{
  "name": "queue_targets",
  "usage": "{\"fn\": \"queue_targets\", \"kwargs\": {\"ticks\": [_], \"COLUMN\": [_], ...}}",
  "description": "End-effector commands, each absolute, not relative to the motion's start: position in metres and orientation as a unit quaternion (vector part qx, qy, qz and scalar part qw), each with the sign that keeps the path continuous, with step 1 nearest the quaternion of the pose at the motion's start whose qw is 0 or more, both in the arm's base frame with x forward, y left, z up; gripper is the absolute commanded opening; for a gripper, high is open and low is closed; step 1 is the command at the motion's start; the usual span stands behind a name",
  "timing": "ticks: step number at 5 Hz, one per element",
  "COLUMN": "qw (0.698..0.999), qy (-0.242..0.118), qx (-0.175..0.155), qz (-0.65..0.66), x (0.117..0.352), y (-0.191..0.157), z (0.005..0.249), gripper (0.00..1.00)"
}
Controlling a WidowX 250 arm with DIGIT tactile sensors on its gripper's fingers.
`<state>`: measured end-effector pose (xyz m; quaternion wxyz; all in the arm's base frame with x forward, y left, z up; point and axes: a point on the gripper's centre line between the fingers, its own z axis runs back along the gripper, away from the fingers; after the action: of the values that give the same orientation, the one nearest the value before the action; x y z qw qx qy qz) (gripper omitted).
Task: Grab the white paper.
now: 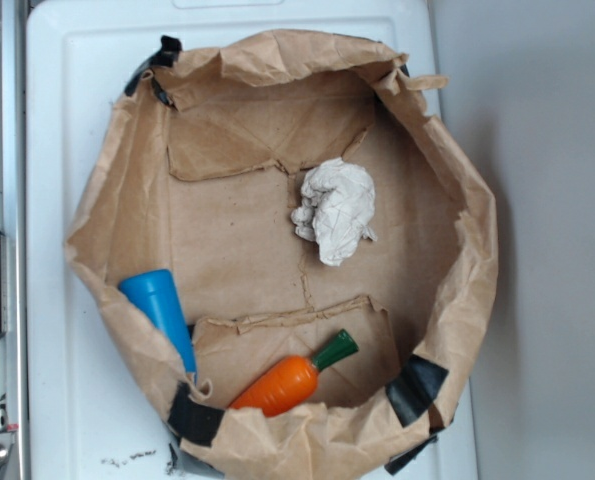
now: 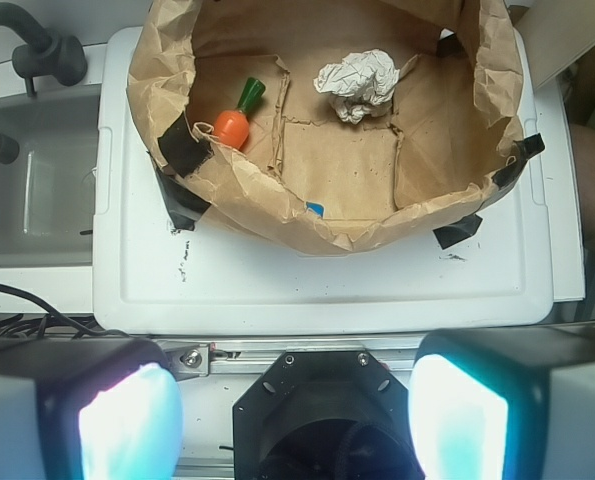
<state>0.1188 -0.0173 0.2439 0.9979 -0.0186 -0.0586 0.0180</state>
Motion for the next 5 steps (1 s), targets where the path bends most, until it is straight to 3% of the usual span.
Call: {"fn": "queue_targets", "kwargs": {"ticks": [1,3,4,5], "qw": [0.998,0.994,0.994,0.994], "qy": [-0.059,-0.1,-0.095,-0.095], "qx": [-0.019,-0.01,-0.011,-0.011], "qz": [0.018,0.045,0.048,0.048], "x": [0.119,0.219,0.269,0.269], "y": [-0.017,0.019,0.042,0.042], "z": [0.244,0.214,0.195,0.195], "gripper": [1.0,1.0,1.0,1.0]}}
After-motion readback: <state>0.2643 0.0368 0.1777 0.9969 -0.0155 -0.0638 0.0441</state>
